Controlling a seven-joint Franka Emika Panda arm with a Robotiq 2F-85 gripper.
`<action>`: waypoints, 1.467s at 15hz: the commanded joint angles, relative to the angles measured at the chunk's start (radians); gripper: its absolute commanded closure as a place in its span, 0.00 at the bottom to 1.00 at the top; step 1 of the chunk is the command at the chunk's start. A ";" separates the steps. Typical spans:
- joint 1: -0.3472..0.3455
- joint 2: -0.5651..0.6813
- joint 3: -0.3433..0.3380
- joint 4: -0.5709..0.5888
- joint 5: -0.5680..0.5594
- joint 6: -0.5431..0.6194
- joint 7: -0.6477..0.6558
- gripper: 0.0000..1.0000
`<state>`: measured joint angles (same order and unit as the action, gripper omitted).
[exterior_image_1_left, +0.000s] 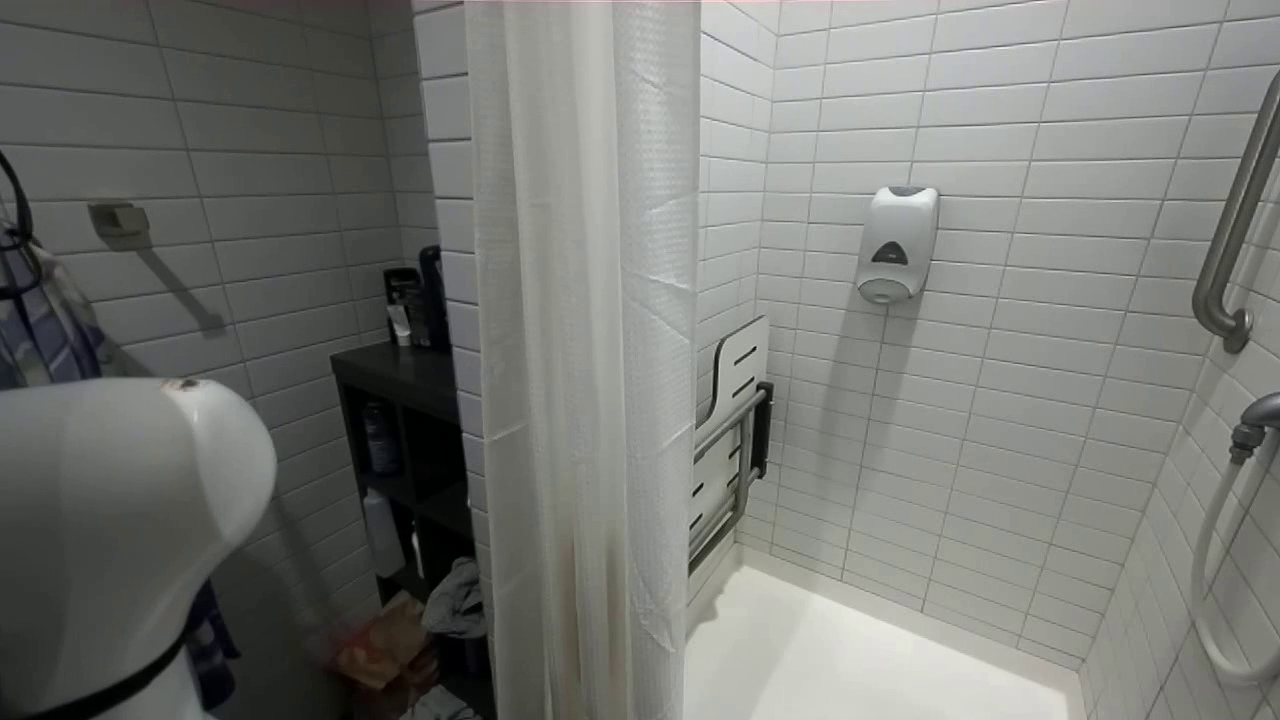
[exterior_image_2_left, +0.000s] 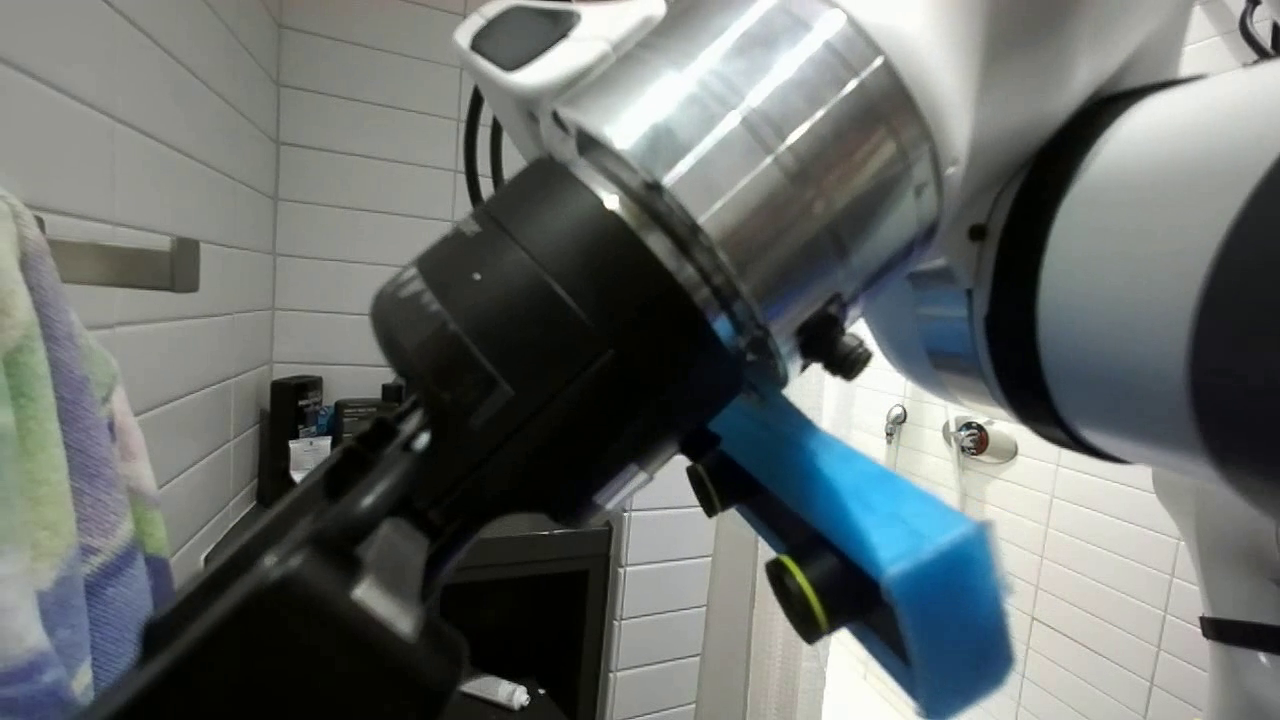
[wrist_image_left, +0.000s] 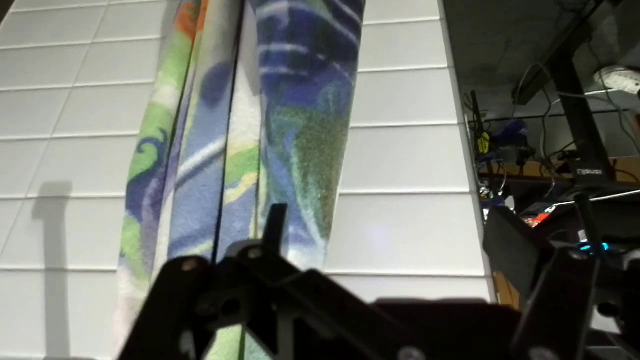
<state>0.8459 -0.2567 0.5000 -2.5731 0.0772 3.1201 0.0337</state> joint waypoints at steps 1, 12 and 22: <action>-0.204 0.030 0.126 0.000 -0.119 0.113 0.055 0.00; -0.572 0.069 0.421 0.076 -0.152 0.146 0.115 0.00; -0.726 0.108 0.548 0.095 -0.153 0.124 0.177 0.00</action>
<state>0.1861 -0.1649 0.9755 -2.4685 -0.0746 3.2392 0.1759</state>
